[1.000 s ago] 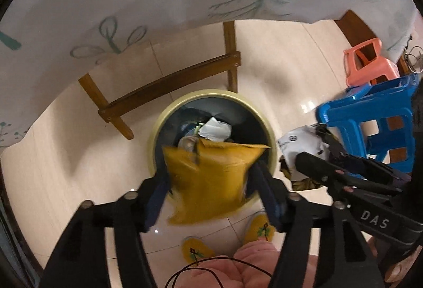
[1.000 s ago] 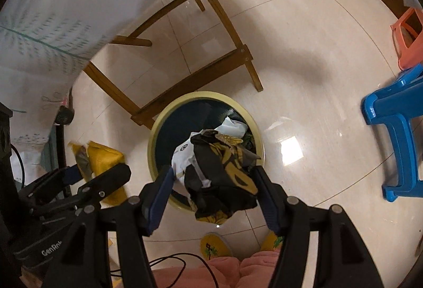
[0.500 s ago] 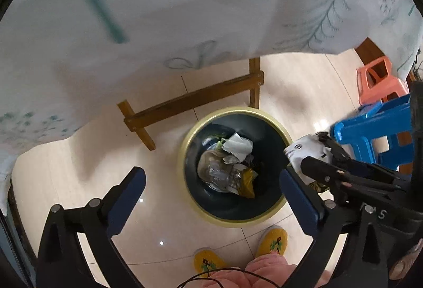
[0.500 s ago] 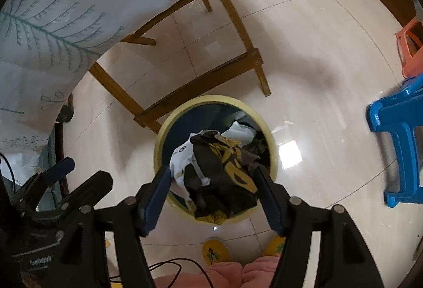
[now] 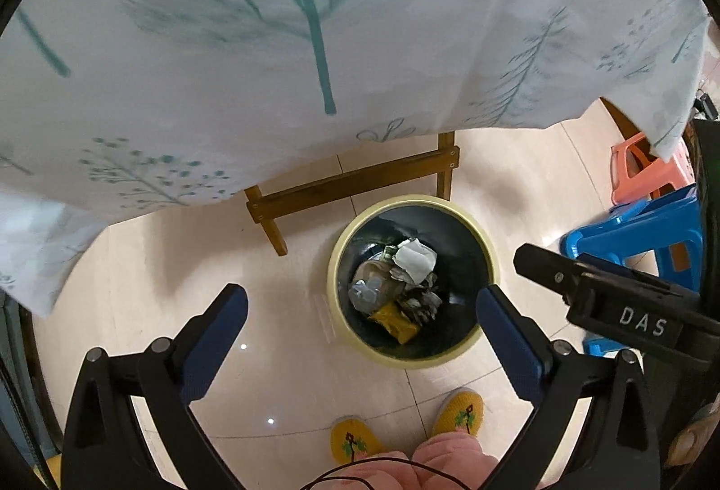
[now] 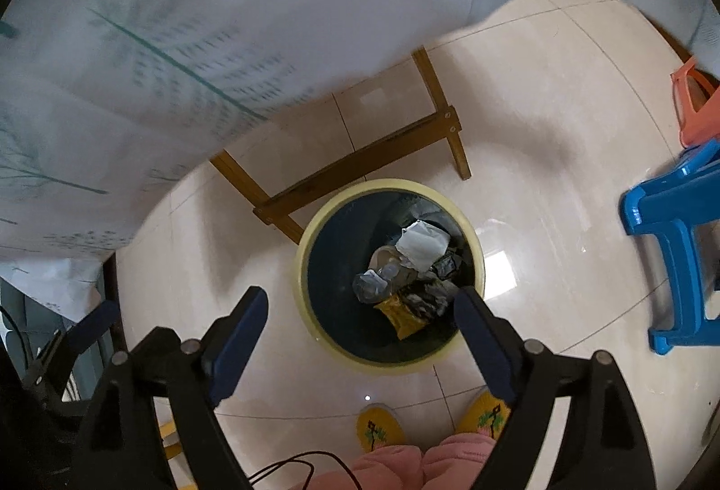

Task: Collect trash
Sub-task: 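Open both tools to drop the yellow packet and black wrapper into the bin, then move both open tools back over the table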

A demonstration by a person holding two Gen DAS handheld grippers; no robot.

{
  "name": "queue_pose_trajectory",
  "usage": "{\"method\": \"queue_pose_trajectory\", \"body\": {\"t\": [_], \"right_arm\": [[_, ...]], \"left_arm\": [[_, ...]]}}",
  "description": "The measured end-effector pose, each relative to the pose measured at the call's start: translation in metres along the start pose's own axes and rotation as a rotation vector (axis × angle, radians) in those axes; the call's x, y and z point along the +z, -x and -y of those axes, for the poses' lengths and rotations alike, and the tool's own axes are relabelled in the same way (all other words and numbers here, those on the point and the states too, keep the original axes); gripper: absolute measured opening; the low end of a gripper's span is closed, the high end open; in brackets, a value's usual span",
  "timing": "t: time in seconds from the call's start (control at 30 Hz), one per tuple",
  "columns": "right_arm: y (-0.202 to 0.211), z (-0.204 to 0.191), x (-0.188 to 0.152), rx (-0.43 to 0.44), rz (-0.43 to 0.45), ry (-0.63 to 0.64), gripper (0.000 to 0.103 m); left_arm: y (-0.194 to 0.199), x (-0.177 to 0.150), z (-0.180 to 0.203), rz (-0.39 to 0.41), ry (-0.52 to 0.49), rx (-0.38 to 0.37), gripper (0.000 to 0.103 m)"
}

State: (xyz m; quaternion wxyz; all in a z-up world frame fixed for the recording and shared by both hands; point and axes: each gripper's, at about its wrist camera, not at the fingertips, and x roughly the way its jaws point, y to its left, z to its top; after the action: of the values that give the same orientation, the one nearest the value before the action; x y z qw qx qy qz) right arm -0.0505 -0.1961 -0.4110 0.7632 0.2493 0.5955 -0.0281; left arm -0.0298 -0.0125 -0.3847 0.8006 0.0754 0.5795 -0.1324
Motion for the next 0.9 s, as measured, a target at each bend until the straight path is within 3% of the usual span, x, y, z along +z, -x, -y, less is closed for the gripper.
{"method": "queue_pose_trajectory", "body": {"t": [0.17,0.5,0.77,0.9], "right_arm": [[0.053,-0.012,-0.001,-0.003,0.024,-0.013,0.085],[0.194,-0.039,0.001,0.002,0.105,-0.016,0.085],[0.314,-0.066,0.012,0.045,0.234,0.059,0.085],[0.353,-0.077,0.021,0.049,0.302,0.122,0.085]], "left_arm": [[0.048,0.006,0.000,-0.011,0.004,-0.024,0.101],[0.188,0.042,0.013,0.066,-0.013,-0.093,0.101],[0.293,0.065,0.028,0.197,-0.041,-0.106,0.101],[0.328,0.077,0.030,0.269,-0.028,-0.100,0.101]]}}
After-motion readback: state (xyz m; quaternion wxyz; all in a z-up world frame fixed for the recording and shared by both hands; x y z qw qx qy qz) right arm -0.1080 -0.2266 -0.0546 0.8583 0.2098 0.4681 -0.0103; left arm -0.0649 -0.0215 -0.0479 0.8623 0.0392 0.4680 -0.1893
